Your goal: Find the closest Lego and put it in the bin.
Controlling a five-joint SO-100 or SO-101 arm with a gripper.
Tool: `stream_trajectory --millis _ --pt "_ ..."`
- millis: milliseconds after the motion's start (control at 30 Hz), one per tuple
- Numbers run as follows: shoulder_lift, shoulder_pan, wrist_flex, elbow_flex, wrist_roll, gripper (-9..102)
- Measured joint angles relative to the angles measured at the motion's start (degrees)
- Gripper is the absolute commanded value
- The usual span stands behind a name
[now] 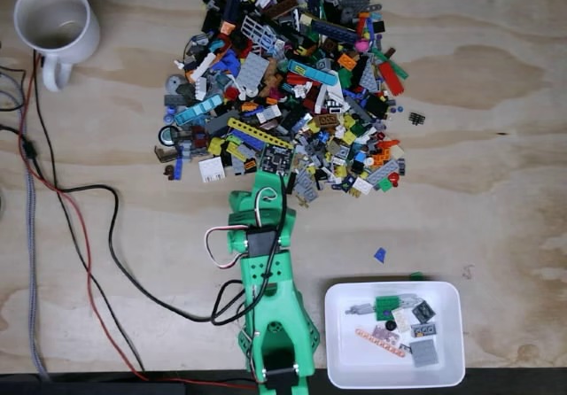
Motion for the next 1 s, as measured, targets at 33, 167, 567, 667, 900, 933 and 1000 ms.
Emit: stream_trajectory --millis 33,167,567,667,900,933,1000 --pt "-0.79 -1.32 -0.09 0.00 0.79 27" --pt "-6.68 -9.84 -1.76 0.00 3.25 26" --pt "-32.34 -20.57 -16.00 -4.39 6.42 26" --pt "-37.09 -18.81 -18.28 -6.24 4.31 26" --pt "-45.53 -15.21 -21.45 -12.83 -0.35 28" --pt "-46.32 -15.03 -21.53 -13.71 -0.62 28" --pt "-47.81 -15.03 -21.71 -15.21 -1.14 28"
